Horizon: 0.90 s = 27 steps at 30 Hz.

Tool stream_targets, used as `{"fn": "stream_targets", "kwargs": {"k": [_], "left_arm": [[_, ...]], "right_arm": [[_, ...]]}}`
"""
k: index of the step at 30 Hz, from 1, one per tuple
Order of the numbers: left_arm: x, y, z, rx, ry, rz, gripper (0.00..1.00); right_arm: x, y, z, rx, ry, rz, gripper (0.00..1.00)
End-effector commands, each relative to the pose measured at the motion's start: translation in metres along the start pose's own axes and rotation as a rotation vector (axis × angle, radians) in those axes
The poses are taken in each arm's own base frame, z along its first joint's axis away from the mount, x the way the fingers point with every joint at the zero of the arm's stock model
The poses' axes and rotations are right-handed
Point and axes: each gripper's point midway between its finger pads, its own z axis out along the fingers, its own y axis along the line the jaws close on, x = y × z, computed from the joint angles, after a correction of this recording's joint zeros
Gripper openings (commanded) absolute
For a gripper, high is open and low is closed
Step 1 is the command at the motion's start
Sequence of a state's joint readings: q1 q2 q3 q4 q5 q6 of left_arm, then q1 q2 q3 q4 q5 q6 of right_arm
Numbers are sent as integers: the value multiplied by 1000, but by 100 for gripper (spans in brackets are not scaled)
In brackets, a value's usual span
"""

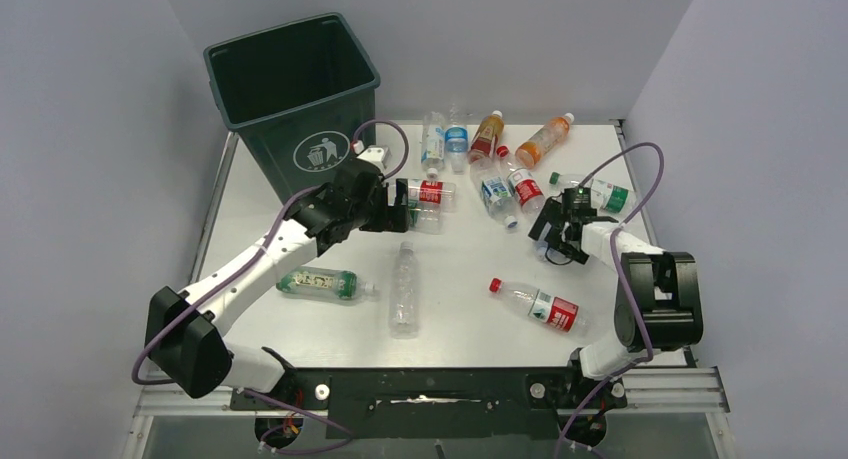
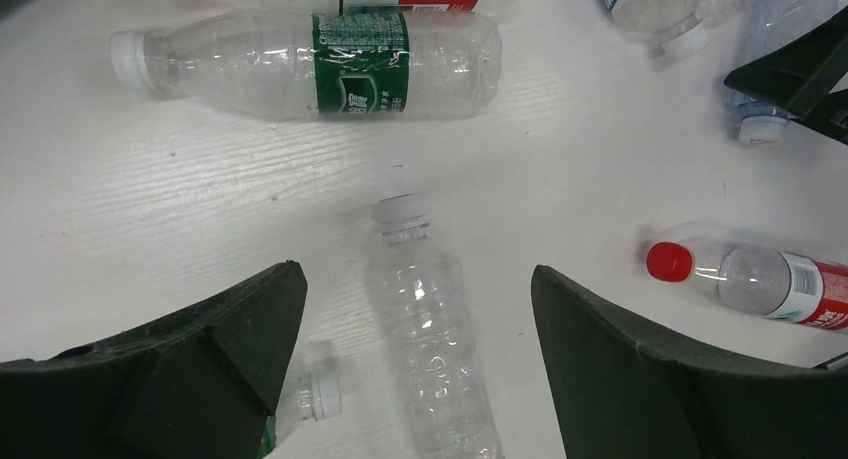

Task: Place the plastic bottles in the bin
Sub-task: Pick up the plastic bottle at the center of the board.

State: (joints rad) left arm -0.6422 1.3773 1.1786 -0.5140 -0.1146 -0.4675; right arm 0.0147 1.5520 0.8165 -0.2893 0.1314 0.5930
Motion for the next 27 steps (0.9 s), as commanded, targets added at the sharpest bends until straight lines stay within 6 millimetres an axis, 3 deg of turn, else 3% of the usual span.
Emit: {"fn": "stream_targets", "kwargs": {"k": [1, 5, 9, 17, 27], "left_arm": [[-8, -11, 8, 33, -23, 2, 84], [-6, -14, 12, 28, -3, 14, 84], [-7, -20, 14, 31, 2, 14, 84], [-4, -30, 17, 46, 15, 22, 84], [-7, -51, 4, 166, -13, 28, 88]], "right_arm": [[-2, 10, 5, -49, -44, 30, 90], [5, 10, 6, -63, -40, 28, 80], [13, 8, 6, -72, -27, 26, 56], [15, 7, -11, -101, -46, 16, 51], [-3, 16, -60, -181, -140, -23, 48]]}}
